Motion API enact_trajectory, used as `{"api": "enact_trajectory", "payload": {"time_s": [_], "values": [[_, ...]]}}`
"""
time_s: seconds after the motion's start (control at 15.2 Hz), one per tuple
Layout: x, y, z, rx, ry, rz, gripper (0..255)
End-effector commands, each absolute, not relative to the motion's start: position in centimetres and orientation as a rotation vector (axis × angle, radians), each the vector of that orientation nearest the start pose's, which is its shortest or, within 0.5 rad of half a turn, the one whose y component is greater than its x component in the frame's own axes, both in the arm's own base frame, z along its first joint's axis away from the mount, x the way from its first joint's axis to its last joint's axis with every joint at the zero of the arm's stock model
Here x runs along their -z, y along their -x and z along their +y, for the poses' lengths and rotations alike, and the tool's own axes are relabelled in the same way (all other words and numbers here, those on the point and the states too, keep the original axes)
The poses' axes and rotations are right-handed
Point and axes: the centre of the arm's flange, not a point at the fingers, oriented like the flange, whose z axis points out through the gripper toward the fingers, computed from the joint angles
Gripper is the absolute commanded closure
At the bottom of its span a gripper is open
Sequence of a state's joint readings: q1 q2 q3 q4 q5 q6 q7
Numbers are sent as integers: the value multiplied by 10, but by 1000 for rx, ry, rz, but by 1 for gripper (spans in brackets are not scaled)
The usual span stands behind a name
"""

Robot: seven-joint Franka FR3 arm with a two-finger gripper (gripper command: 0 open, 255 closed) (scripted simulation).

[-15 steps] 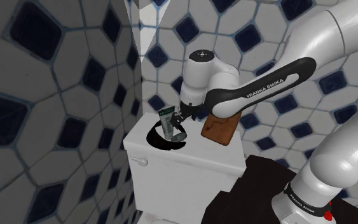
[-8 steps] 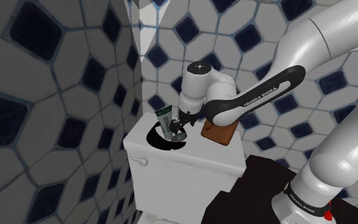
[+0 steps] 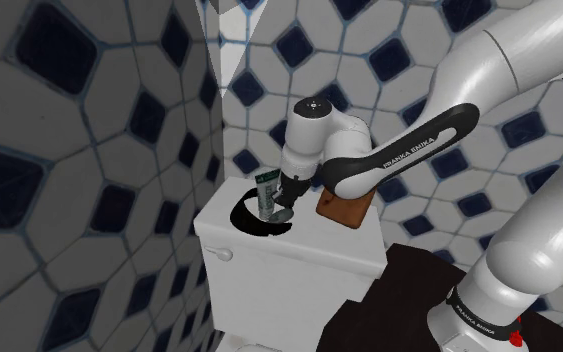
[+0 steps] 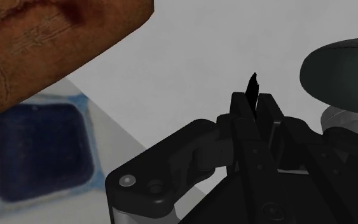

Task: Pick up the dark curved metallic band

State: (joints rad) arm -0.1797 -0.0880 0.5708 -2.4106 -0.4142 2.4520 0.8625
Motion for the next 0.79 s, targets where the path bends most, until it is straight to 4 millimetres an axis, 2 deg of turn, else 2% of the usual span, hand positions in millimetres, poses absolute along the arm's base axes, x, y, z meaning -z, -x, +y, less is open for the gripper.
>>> {"api": "enact_trajectory", "payload": {"time_s": [0.0, 0.07, 0.73], "values": [[-351, -455, 188, 464, 3301, 270, 255], [-352, -455, 187, 464, 3301, 270, 255], [-404, -455, 187, 464, 3301, 270, 255]]}}
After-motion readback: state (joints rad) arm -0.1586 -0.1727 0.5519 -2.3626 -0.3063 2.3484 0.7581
